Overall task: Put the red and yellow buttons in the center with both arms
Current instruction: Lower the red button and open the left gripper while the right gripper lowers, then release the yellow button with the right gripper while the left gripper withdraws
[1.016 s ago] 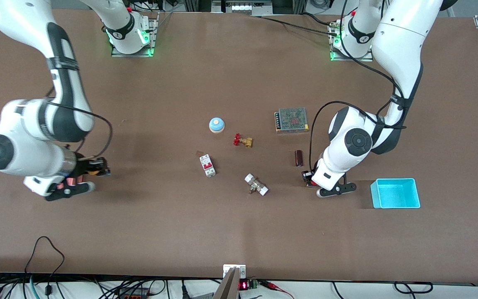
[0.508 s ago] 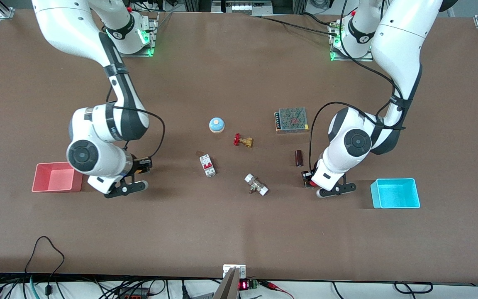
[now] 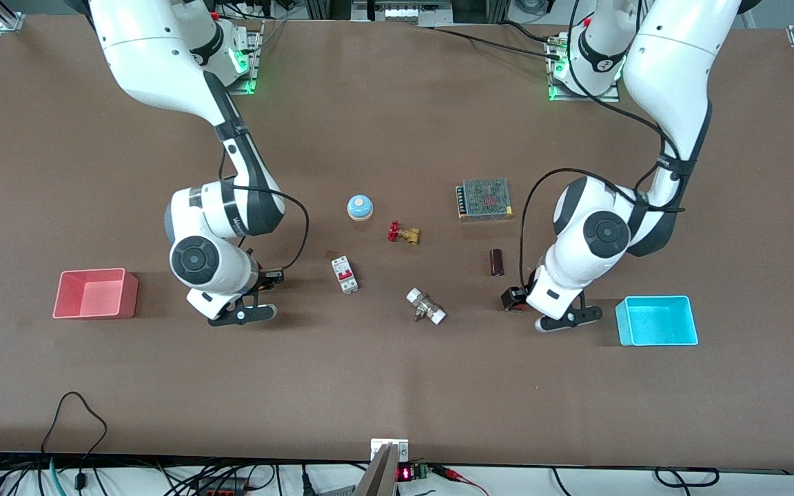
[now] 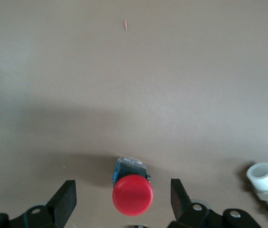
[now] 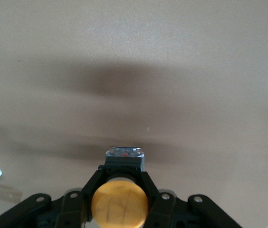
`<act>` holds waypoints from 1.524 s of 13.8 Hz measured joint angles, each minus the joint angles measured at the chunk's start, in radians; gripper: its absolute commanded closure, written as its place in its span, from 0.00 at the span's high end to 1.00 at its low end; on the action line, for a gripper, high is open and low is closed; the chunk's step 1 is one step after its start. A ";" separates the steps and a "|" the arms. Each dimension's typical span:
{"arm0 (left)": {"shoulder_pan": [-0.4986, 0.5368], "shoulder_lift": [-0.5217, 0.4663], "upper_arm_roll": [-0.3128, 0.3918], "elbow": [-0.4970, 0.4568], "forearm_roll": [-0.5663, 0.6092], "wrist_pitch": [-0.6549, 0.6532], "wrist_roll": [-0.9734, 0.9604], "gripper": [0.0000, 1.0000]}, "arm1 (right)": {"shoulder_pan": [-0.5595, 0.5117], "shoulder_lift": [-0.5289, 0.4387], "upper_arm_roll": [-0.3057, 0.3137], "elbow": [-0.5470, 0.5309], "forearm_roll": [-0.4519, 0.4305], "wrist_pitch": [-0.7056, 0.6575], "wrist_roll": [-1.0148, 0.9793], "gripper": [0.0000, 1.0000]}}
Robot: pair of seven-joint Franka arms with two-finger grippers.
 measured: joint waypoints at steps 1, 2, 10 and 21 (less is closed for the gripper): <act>0.004 -0.019 0.003 0.000 0.000 -0.003 0.000 1.00 | 0.010 0.011 0.000 0.000 0.000 0.020 0.024 0.37; 0.011 -0.037 0.005 0.001 0.000 -0.011 0.002 1.00 | 0.018 0.019 0.000 0.000 0.000 0.039 0.047 0.37; 0.126 -0.216 0.010 0.006 0.000 -0.190 0.186 1.00 | 0.035 0.027 -0.002 0.014 0.000 0.083 0.142 1.00; 0.275 -0.495 0.012 0.007 0.000 -0.511 0.514 1.00 | -0.049 -0.270 -0.045 0.041 -0.001 -0.165 0.154 1.00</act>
